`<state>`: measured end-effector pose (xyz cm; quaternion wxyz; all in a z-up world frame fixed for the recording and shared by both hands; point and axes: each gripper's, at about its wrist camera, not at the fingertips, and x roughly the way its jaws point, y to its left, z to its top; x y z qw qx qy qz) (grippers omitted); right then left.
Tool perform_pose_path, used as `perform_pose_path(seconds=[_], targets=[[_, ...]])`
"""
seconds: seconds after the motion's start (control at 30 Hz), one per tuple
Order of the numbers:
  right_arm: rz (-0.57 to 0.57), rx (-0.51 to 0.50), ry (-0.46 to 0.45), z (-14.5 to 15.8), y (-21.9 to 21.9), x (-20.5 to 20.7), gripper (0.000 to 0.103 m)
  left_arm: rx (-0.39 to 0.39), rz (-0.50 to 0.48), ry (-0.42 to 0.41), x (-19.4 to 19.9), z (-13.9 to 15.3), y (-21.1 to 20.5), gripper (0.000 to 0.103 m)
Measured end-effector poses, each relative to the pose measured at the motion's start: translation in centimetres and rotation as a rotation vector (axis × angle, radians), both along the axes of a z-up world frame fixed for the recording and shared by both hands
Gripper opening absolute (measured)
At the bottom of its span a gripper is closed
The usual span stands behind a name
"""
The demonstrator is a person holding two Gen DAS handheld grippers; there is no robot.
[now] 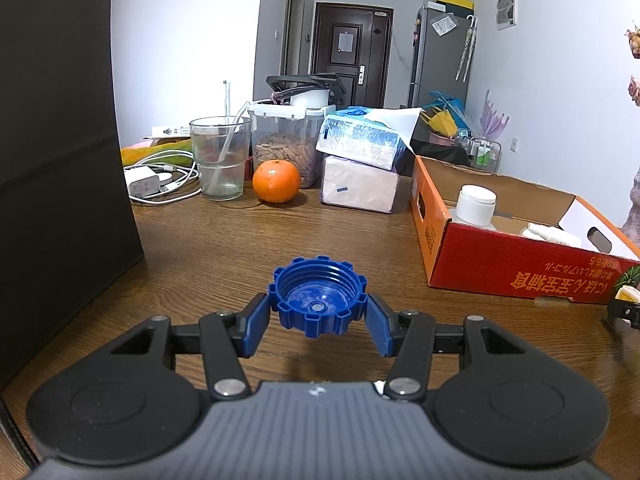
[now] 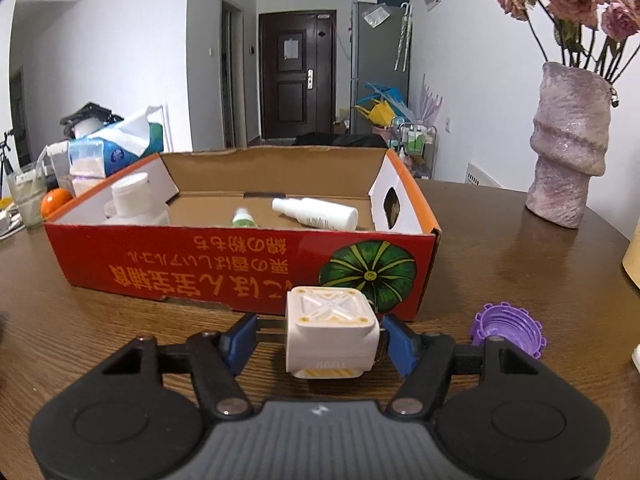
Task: Organize rigid objects
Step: 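Carry the blue cap and white cube plug over the cardboard box with both tools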
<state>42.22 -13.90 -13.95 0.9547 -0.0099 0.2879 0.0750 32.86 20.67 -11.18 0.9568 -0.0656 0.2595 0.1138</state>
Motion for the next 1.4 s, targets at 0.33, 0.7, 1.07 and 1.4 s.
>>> perform_pose_path(seconds=[0.33,0.7,1.07,1.4], targets=[[0.025,0.044,-0.049,1.3,0.7,-2.8,0.066,0.002,0.003,-0.016,-0.2,0.2,-0.2,0.053],[0.057,0.063,-0.095,2.8,1.4,-5.6,0.066,-0.001,0.011,-0.046,-1.3,0.7,-2.9,0.053],[0.073,0.087,-0.117,3.8,1.6,-7.5,0.066,-0.020,0.002,-0.045,-1.4,0.8,-7.2,0.053],[0.074,0.112,-0.148,4.9,1.2,-7.9,0.066,-0.012,-0.010,-0.062,-1.2,1.5,-10.5,0.053]])
